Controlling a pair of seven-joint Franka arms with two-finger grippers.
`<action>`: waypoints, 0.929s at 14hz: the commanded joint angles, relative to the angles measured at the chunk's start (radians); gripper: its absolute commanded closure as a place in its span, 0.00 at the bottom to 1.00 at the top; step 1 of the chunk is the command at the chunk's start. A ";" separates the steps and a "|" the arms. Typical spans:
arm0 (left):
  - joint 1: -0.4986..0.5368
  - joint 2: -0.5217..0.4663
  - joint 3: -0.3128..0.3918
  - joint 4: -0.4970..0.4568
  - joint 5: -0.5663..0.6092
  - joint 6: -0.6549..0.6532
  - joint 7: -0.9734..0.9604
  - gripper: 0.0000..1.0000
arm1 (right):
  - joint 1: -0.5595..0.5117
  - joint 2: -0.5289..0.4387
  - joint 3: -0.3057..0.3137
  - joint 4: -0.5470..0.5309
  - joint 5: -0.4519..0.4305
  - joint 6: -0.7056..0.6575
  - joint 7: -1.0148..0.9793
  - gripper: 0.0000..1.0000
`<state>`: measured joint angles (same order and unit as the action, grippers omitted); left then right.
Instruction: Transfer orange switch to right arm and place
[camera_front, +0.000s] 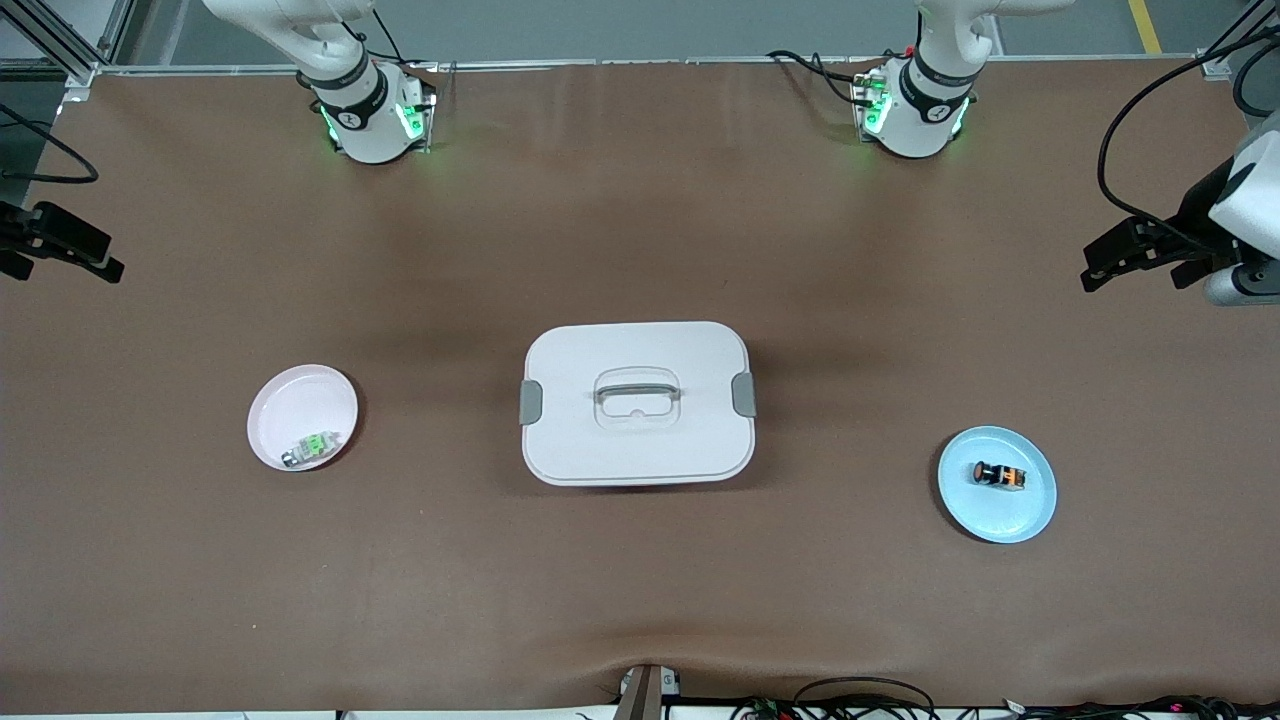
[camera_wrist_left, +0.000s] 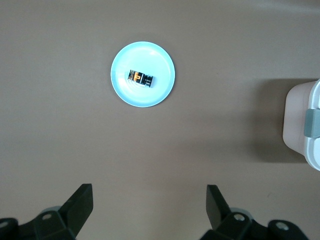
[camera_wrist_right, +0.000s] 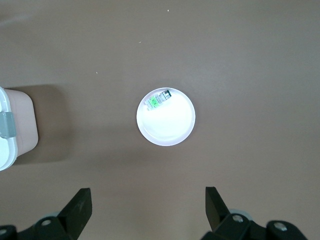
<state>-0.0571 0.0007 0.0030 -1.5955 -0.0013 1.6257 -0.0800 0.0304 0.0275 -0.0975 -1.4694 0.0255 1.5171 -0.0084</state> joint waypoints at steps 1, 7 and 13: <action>0.002 0.009 0.002 0.020 -0.009 -0.023 0.006 0.00 | -0.003 -0.024 0.002 -0.028 -0.006 0.011 0.005 0.00; -0.009 0.012 0.002 0.029 -0.006 -0.024 0.020 0.00 | -0.003 -0.024 0.001 -0.028 -0.004 0.011 0.005 0.00; 0.006 0.021 0.008 0.029 -0.051 -0.023 0.040 0.00 | -0.004 -0.023 -0.001 -0.026 -0.006 0.008 0.005 0.00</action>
<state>-0.0586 0.0015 0.0043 -1.5953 -0.0222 1.6230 -0.0639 0.0299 0.0275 -0.1002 -1.4736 0.0255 1.5173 -0.0084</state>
